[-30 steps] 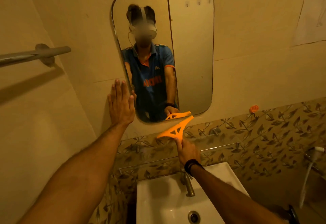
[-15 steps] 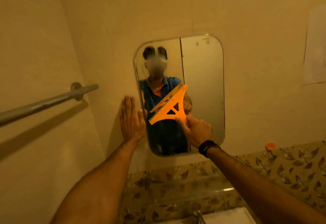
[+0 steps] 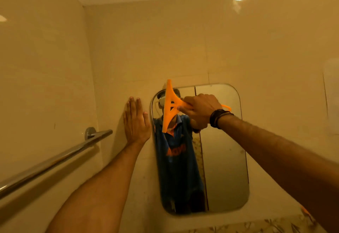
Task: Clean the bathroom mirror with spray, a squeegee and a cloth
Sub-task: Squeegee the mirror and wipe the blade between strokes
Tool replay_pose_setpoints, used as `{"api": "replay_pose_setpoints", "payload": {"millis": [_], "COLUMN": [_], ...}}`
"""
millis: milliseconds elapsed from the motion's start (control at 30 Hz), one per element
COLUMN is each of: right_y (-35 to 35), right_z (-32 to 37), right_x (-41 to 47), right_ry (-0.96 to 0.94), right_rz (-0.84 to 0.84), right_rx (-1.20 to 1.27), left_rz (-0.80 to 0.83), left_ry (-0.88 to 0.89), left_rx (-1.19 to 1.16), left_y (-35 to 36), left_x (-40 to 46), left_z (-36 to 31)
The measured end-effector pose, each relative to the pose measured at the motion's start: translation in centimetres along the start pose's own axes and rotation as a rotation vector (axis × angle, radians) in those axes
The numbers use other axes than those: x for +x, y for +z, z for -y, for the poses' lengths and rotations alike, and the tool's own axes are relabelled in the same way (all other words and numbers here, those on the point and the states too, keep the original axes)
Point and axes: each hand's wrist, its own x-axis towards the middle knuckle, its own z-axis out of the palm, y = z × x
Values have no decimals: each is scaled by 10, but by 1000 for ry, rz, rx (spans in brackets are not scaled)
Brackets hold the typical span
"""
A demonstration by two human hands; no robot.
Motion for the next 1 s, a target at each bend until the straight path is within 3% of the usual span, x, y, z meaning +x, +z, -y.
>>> {"api": "replay_pose_setpoints", "payload": {"millis": [233,500,833,1000], "right_y": [4,25,-3,-13], "right_z": [8,-26,-131,-119], "right_x": [41,17,-49,-54], "right_ry": [-109,-4,168,215], "right_rz": [106,125,116,34], "right_rx": [4,71,4,-24], "left_rz": [-60,-137,-152,-107], "left_ry": [-16,0,-11,-23], "left_rx": [67,100,139,142], "left_y": [19,34,36,29], "left_x": [0,2,1,0], "left_z": [-2,10,9,5]}}
